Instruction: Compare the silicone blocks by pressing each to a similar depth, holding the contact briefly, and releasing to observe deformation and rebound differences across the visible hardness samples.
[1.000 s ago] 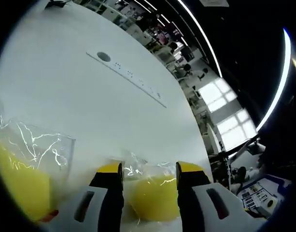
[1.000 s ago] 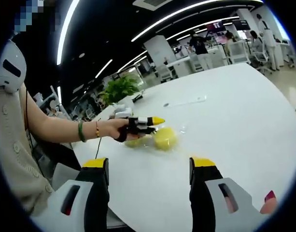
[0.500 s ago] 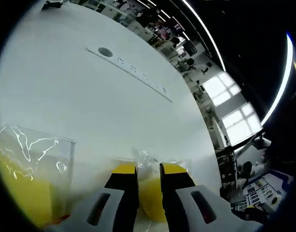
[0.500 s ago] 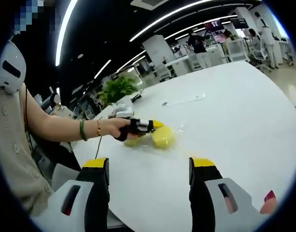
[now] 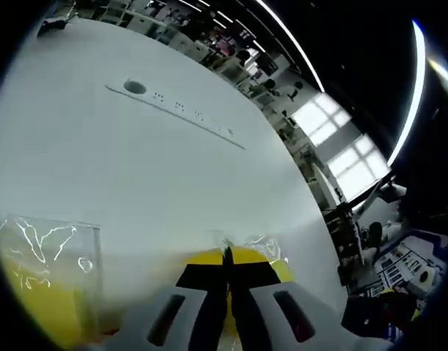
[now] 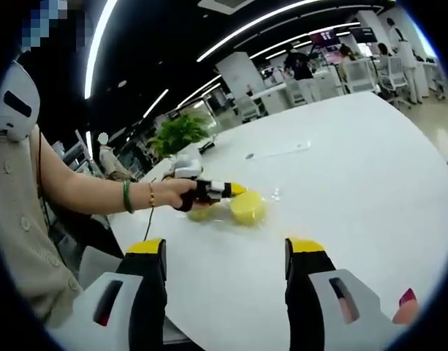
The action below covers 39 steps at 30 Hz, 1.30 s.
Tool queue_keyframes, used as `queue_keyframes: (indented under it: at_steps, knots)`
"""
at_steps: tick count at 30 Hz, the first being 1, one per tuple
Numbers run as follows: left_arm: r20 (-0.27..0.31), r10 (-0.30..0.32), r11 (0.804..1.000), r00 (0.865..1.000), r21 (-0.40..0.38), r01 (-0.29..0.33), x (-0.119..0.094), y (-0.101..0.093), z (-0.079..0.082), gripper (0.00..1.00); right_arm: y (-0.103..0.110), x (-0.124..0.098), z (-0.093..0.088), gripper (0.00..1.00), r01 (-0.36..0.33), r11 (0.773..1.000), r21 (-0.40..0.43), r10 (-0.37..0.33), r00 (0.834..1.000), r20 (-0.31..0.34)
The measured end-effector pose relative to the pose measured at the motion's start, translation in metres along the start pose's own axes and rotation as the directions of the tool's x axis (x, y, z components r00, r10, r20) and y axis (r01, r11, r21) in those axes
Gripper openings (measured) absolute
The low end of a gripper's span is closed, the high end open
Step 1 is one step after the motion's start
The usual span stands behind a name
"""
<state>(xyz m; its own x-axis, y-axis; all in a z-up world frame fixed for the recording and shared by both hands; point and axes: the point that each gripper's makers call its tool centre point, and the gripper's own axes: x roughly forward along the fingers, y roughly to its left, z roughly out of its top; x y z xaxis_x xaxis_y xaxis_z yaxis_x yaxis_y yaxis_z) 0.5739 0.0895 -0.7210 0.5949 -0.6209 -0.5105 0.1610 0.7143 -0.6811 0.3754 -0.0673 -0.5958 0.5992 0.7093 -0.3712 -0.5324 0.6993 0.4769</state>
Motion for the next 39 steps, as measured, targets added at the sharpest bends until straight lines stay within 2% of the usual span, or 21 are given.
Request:
queue_keyframes:
  at_steps: [3, 6, 7, 10, 12, 18, 21, 22, 23, 24, 26, 27, 29, 30, 32, 33, 35, 36, 39]
  knots:
    - [0.003, -0.043, 0.998, 0.999, 0.038, 0.042, -0.004, -0.012, 0.003, 0.00, 0.003, 0.001, 0.002, 0.60, -0.010, 1.000, -0.012, 0.010, 1.000, 0.000]
    - [0.005, -0.073, 0.987, 0.997, 0.145, 0.071, -0.009, -0.026, 0.007, 0.00, 0.008, 0.003, 0.005, 0.60, -0.024, 1.000, -0.017, 0.024, 1.000, 0.005]
    - [0.004, -0.073, 0.988, 0.997, 0.139, 0.072, -0.010, -0.030, 0.007, 0.00, 0.009, 0.003, 0.005, 0.60, -0.026, 0.999, -0.021, 0.026, 1.000, 0.004]
    - [0.001, -0.084, 0.969, 0.996, 0.233, 0.081, -0.017, -0.043, 0.008, 0.00, 0.014, 0.003, 0.004, 0.60, -0.031, 0.999, -0.042, 0.031, 0.999, -0.009]
    - [0.001, -0.091, 0.970, 0.996, 0.225, 0.088, -0.021, -0.048, 0.007, 0.00, 0.016, 0.002, 0.006, 0.59, -0.037, 0.998, -0.044, 0.037, 0.999, -0.004]
    - [0.006, -0.124, 0.951, 0.992, 0.286, 0.117, -0.039, -0.069, 0.005, 0.00, 0.022, -0.004, 0.011, 0.59, -0.035, 0.998, -0.060, 0.036, 0.999, 0.014]
    - [0.003, -0.150, 0.931, 0.989, 0.338, 0.140, -0.050, -0.083, 0.001, 0.00, 0.027, -0.008, 0.012, 0.59, -0.040, 0.997, -0.070, 0.041, 0.999, 0.023]
    - [0.000, -0.164, 0.918, 0.986, 0.367, 0.152, -0.053, -0.088, 0.000, 0.00, 0.029, -0.009, 0.013, 0.59, -0.040, 0.997, -0.072, 0.042, 0.999, 0.026]
    - [0.004, -0.162, 0.921, 0.987, 0.360, 0.150, -0.056, -0.091, -0.001, 0.00, 0.031, -0.010, 0.013, 0.59, -0.040, 0.996, -0.077, 0.042, 0.999, 0.029]
    - [0.001, -0.186, 0.908, 0.982, 0.381, 0.172, -0.061, -0.099, -0.003, 0.00, 0.032, -0.011, 0.013, 0.59, -0.040, 0.996, -0.079, 0.042, 0.999, 0.031]
    - [-0.005, -0.188, 0.904, 0.982, 0.390, 0.175, -0.067, -0.106, -0.007, 0.00, 0.035, -0.013, 0.014, 0.59, -0.041, 0.996, -0.083, 0.044, 0.998, 0.036]
    - [-0.006, -0.197, 0.895, 0.980, 0.408, 0.182, -0.070, -0.109, -0.009, 0.00, 0.037, -0.015, 0.014, 0.59, -0.040, 0.995, -0.088, 0.044, 0.998, 0.037]
    - [-0.005, -0.207, 0.894, 0.978, 0.404, 0.191, -0.076, -0.116, -0.012, 0.00, 0.039, -0.017, 0.015, 0.59, -0.038, 0.995, -0.092, 0.042, 0.998, 0.043]
    - [-0.010, -0.220, 0.883, 0.975, 0.424, 0.203, -0.080, -0.120, -0.015, 0.00, 0.040, -0.018, 0.015, 0.59, -0.038, 0.995, -0.094, 0.042, 0.998, 0.047]
    - [-0.011, -0.212, 0.876, 0.977, 0.441, 0.195, -0.084, -0.121, -0.017, 0.00, 0.043, -0.021, 0.016, 0.59, -0.037, 0.995, -0.097, 0.043, 0.998, 0.053]
    - [-0.019, -0.214, 0.864, 0.977, 0.462, 0.199, -0.088, -0.123, -0.019, 0.00, 0.045, -0.022, 0.017, 0.59, -0.035, 0.994, -0.104, 0.041, 0.998, 0.053]
    - [-0.024, -0.214, 0.860, 0.976, 0.469, 0.200, -0.093, -0.125, -0.020, 0.00, 0.048, -0.024, 0.018, 0.59, -0.033, 0.993, -0.112, 0.040, 0.998, 0.055]
    - [-0.033, -0.222, 0.848, 0.974, 0.487, 0.210, -0.095, -0.128, -0.022, 0.00, 0.049, -0.025, 0.018, 0.59, -0.034, 0.993, -0.115, 0.040, 0.998, 0.058]
    - [-0.038, -0.218, 0.832, 0.975, 0.514, 0.206, -0.104, -0.130, -0.021, 0.00, 0.054, -0.027, 0.020, 0.59, -0.033, 0.991, -0.128, 0.041, 0.997, 0.062]
